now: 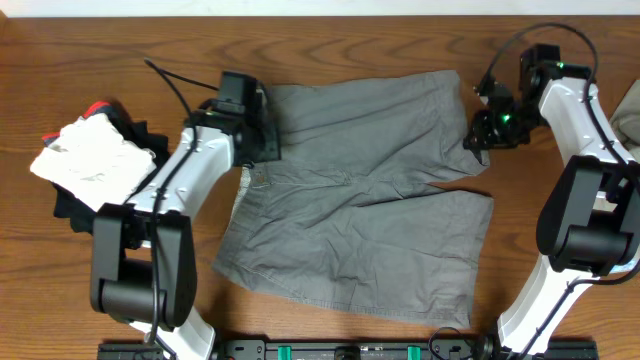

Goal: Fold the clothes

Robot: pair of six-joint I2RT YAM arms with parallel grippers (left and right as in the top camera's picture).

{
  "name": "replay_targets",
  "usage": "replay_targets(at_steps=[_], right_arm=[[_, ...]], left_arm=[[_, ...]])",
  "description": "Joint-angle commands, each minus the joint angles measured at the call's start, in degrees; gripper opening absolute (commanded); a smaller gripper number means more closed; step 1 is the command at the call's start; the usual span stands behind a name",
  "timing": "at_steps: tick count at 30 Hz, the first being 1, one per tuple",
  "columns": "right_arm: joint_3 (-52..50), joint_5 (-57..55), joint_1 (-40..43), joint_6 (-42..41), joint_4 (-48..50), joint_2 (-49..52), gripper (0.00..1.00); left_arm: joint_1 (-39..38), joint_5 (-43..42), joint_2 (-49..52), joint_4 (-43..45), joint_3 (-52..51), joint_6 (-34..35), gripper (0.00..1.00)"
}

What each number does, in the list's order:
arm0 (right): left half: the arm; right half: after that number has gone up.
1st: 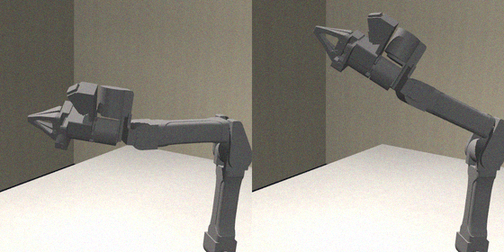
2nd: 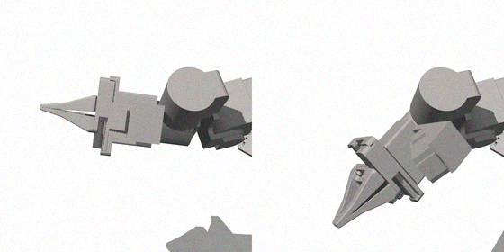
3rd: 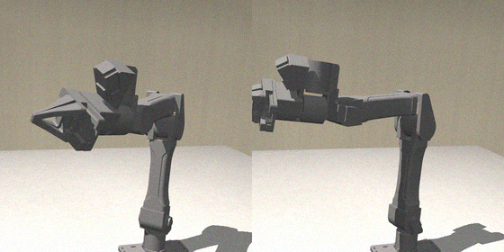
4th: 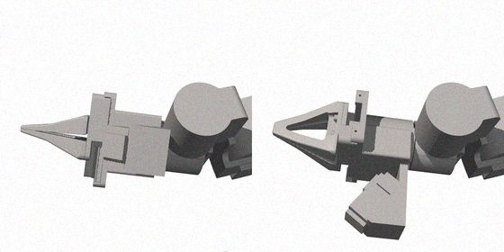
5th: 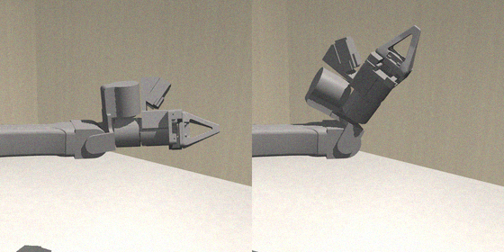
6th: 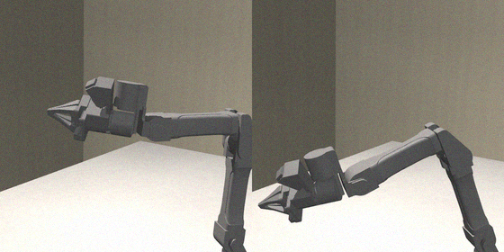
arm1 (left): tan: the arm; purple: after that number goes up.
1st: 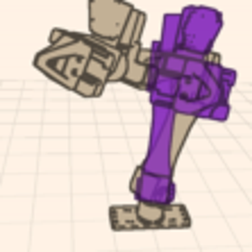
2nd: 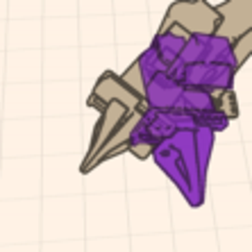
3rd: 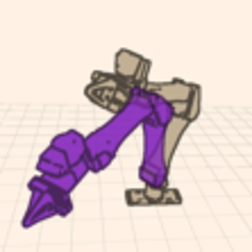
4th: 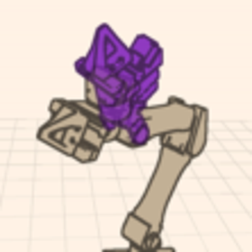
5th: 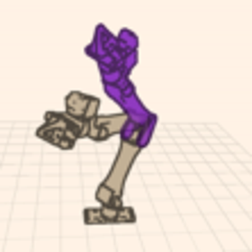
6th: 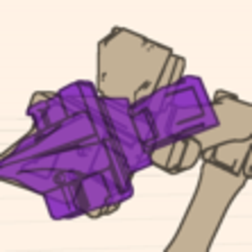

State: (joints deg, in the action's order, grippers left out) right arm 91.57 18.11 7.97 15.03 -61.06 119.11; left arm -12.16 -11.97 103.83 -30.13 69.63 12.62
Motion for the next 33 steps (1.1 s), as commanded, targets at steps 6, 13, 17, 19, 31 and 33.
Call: replay_targets(at_steps=[6,13,17,19,31,33], right_arm=[[-7.50,-1.42,-0.11,0.20,4.24,0.52,0.02],[-7.89,-8.46,1.03,-8.61,6.40,0.52,0.01],[-7.89,-18.05,2.12,-14.88,6.40,0.52,0.01],[-7.89,-21.66,2.67,-16.90,5.99,0.52,0.01],[-4.94,-15.52,2.91,-14.97,6.54,0.50,0.25],[-2.29,-11.91,2.91,-14.99,5.64,0.46,0.25]], left_arm=[[-3.89,0.04,6.19,0.26,-1.66,0.57,0.49],[-3.89,0.04,12.31,-2.01,-1.66,0.57,0.49],[-3.87,0.11,14.16,-3.50,-1.66,0.55,0.49],[-3.87,0.42,14.40,-3.45,-1.66,0.55,0.48],[-3.87,0.70,13.66,1.31,0.15,-1.62,0.49],[-3.80,0.74,13.33,2.60,1.62,-2.47,0.49]])
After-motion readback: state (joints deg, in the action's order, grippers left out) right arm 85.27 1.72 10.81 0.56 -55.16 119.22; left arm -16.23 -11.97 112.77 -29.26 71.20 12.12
